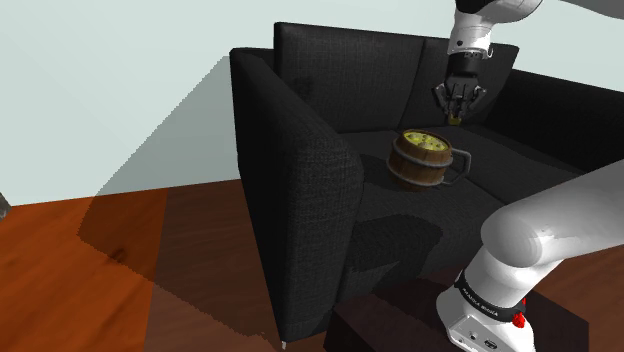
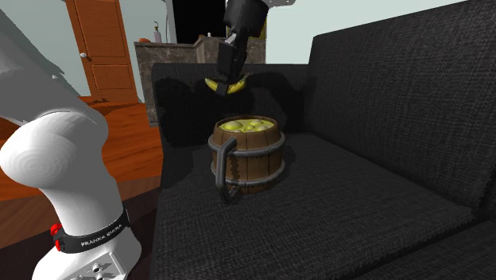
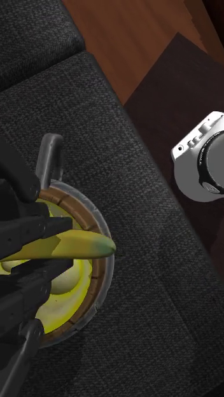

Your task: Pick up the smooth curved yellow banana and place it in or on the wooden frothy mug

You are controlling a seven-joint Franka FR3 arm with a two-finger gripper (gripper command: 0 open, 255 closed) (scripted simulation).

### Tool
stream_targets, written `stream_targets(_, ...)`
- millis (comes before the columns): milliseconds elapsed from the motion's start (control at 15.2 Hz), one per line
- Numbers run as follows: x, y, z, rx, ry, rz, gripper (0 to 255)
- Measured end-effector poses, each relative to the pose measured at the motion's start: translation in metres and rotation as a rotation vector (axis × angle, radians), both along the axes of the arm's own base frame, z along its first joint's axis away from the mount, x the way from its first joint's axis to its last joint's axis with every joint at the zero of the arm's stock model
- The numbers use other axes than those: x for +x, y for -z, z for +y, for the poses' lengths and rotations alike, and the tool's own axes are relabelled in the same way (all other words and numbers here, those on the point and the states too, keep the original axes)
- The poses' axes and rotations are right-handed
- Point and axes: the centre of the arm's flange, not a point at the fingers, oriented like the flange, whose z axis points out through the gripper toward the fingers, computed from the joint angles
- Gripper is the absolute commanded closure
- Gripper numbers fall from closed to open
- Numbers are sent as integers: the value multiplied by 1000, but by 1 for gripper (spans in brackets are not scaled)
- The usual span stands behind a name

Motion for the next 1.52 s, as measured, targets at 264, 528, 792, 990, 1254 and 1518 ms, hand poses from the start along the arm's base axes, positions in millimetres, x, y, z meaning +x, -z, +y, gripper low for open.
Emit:
stream_targets(264, 21, 7, -24, 0, 0, 1, 255)
stream_targets(528, 21, 27, -25, -1, 0, 1, 255)
stream_targets(792, 22, 49, -25, -1, 0, 1, 255)
stream_targets(990, 22, 63, -25, -1, 0, 1, 255)
stream_targets(1254, 23, 65, -25, -1, 0, 0, 255)
stream_targets(1518, 22, 66, -25, -1, 0, 0, 0)
